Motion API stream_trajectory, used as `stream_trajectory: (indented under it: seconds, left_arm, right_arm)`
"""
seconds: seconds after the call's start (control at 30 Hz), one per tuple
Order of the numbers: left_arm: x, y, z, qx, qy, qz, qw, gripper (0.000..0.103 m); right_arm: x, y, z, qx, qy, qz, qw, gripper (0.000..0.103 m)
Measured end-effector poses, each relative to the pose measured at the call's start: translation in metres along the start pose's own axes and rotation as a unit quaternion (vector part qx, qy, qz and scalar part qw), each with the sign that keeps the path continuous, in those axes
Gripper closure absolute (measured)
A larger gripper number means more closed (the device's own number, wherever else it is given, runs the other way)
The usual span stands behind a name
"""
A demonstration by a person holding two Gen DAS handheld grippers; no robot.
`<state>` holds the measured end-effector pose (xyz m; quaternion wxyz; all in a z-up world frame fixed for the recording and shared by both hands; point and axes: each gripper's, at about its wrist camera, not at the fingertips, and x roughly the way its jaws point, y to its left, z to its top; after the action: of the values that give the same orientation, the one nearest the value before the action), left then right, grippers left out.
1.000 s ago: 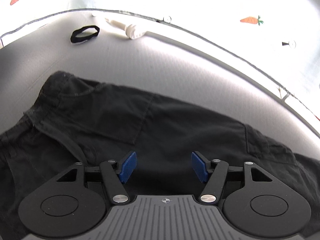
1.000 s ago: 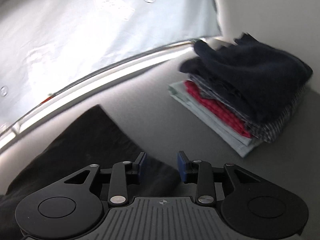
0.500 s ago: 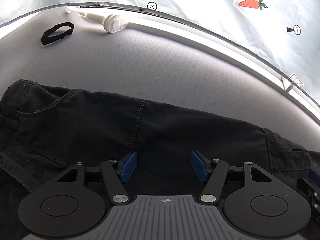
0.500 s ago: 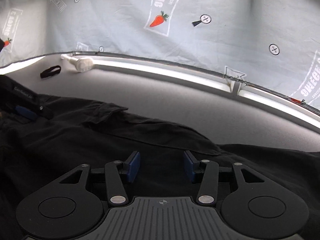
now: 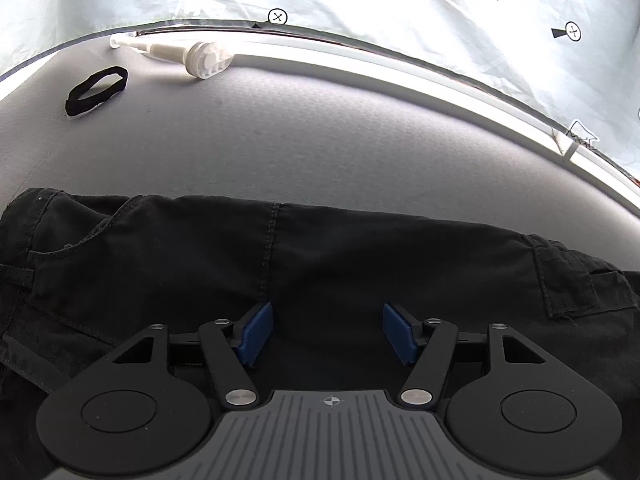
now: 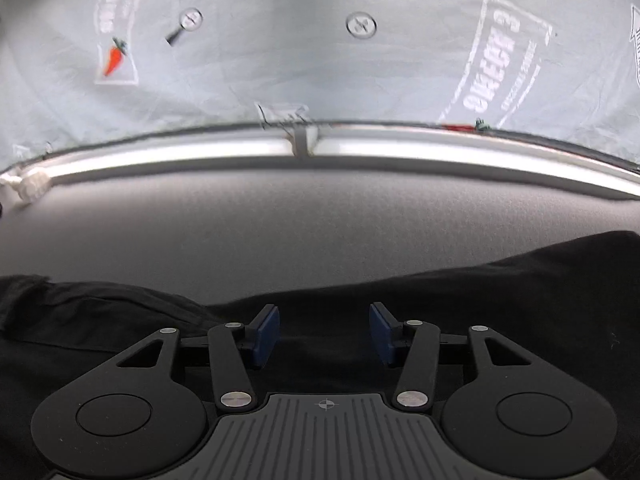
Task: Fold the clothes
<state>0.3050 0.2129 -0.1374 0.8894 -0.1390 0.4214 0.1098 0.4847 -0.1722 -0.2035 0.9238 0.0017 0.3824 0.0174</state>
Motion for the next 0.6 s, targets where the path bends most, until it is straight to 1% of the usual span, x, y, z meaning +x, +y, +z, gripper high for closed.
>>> stream_trajectory:
  seconds: [0.03, 0.1, 0.13, 0.17, 0.2, 0.23, 0.3, 0.33, 0.4, 0.43, 0.47, 0.5, 0.6]
  left_arm:
    - [0.0, 0.002, 0.0, -0.002, 0.0, -0.004, 1.0, 0.036]
    - [-0.001, 0.005, 0.001, -0.007, 0.0, -0.013, 0.9999, 0.037]
    - [-0.001, 0.006, 0.002, -0.01, 0.001, -0.016, 0.9998, 0.037]
    - [-0.002, 0.009, 0.003, -0.017, 0.004, -0.021, 0.9996, 0.037]
    - [-0.003, 0.01, 0.003, -0.022, 0.005, -0.024, 0.9995, 0.037]
    - [-0.005, 0.013, 0.003, -0.033, 0.008, -0.029, 0.999, 0.037]
    - [-0.012, 0.019, 0.001, -0.06, 0.007, -0.038, 0.9975, 0.037]
    - [-0.018, 0.024, 0.0, -0.074, 0.003, -0.02, 0.997, 0.037]
    - [-0.032, 0.031, -0.002, -0.076, -0.009, 0.028, 0.9967, 0.037]
    - [-0.042, 0.037, -0.005, -0.084, -0.012, 0.037, 0.9957, 0.037]
    - [-0.051, 0.043, -0.008, -0.094, -0.015, 0.043, 0.9945, 0.037]
    - [-0.061, 0.05, -0.011, -0.103, -0.019, 0.05, 0.9932, 0.037]
    - [-0.087, 0.066, -0.029, -0.156, -0.011, 0.049, 0.9864, 0.037]
  right_arm:
    - [0.006, -0.011, 0.0, 0.008, -0.006, -0.017, 1.0, 0.043]
    - [0.01, -0.034, 0.005, 0.033, -0.003, -0.051, 0.998, 0.044]
    - [0.01, -0.048, 0.006, 0.049, -0.001, -0.063, 0.997, 0.045]
    - [0.009, -0.063, 0.007, 0.059, -0.002, -0.068, 0.996, 0.048]
    - [0.008, -0.077, 0.007, 0.057, 0.001, -0.077, 0.995, 0.049]
    - [0.009, -0.086, 0.007, 0.05, 0.005, -0.093, 0.994, 0.036]
    - [0.007, -0.106, 0.004, 0.04, 0.003, -0.134, 0.99, 0.005]
    - [0.005, -0.129, 0.001, 0.05, 0.011, -0.157, 0.986, 0.008]
    - [-0.002, -0.164, -0.004, 0.086, 0.02, -0.185, 0.979, 0.014]
    - [-0.008, -0.176, -0.006, 0.1, 0.025, -0.2, 0.974, 0.018]
    - [-0.015, -0.183, -0.009, 0.107, 0.025, -0.209, 0.972, 0.019]
    - [-0.024, -0.187, -0.013, 0.111, 0.023, -0.216, 0.97, 0.019]
    - [-0.06, -0.162, -0.034, 0.079, 0.023, -0.202, 0.976, 0.012]
